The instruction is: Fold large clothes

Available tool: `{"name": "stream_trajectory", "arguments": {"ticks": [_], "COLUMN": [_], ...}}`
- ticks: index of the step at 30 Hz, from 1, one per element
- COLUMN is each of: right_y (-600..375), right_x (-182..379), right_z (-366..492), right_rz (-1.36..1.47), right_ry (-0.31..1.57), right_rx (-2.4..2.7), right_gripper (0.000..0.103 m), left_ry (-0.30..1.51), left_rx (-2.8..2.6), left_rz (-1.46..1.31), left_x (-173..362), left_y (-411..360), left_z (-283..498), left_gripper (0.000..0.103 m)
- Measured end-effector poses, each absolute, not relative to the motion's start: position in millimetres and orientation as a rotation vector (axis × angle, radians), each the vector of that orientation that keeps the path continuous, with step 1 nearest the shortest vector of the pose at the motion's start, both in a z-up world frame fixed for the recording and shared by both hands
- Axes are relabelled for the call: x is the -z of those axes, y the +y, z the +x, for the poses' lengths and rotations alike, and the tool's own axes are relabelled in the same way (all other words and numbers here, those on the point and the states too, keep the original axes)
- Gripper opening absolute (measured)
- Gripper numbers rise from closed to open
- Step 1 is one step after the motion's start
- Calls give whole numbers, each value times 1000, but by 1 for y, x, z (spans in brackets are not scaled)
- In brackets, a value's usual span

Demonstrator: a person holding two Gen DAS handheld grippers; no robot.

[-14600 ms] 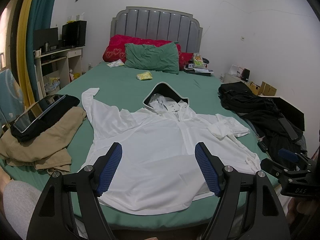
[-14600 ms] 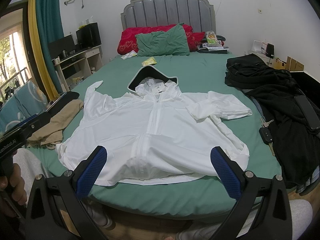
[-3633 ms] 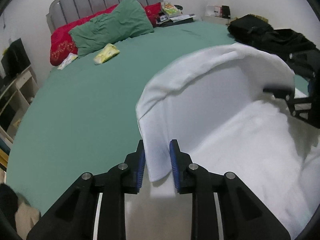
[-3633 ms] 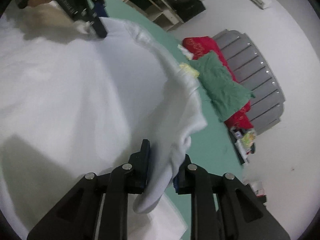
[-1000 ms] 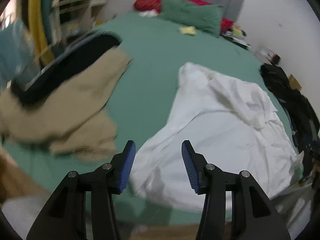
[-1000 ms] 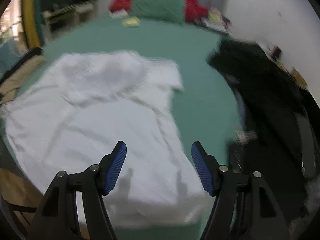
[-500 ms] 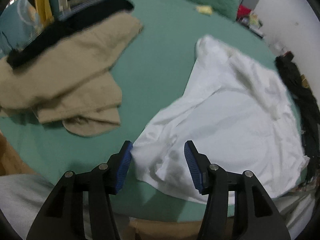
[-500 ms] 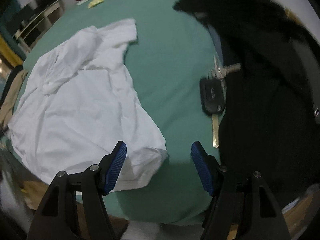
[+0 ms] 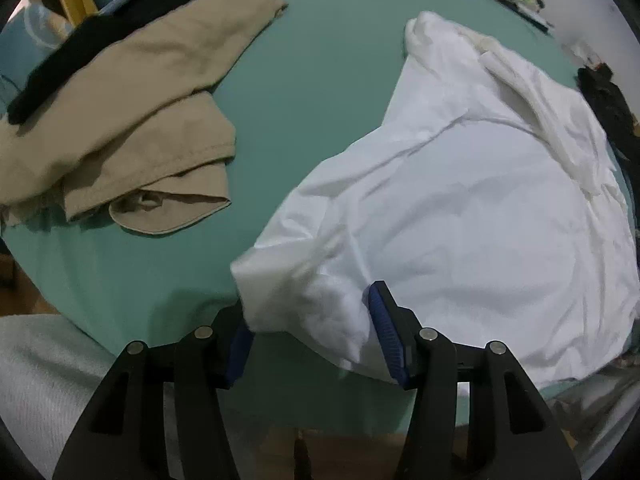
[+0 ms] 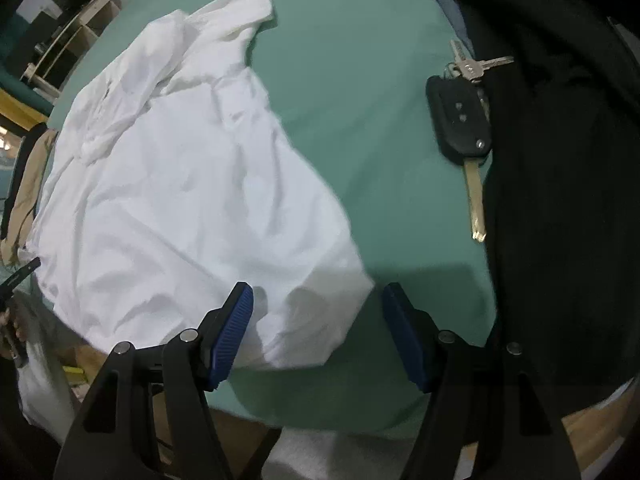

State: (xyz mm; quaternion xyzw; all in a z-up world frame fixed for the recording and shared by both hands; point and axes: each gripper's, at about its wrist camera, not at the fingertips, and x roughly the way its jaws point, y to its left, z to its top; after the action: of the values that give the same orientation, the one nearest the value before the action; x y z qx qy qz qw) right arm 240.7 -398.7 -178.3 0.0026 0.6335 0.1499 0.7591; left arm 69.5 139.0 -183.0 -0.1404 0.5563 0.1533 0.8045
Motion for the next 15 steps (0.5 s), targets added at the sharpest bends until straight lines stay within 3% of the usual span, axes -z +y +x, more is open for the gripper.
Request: {"name": "stream_trajectory", "arguments": {"ticks": [2,3,4,6,15], "right_y": [-393,-387,-383,-370,-380], "right_x": [179,180,179,169,104], "right_z": [236,232,229,220,184], "right_rz": [-12,-18,-23,-90,-134], "right_ry": [1377,1385,1381,1336,1102], "right_rx": [-362,-407,-442,-475,-437], "right_gripper": [46,12,4,4,3], "left_ry": [1186,1187,1183,1177,998], "left_rx": [-325,-318,-307,-255,-230], "left_rz": [-273,-275,-285,-352,-348], "left_x": [183,183,182,181,129], "left_y": [135,134,135,138,128], "left_z": [70,71,71,67,41], "left_gripper": [57,53,34,8,5]}}
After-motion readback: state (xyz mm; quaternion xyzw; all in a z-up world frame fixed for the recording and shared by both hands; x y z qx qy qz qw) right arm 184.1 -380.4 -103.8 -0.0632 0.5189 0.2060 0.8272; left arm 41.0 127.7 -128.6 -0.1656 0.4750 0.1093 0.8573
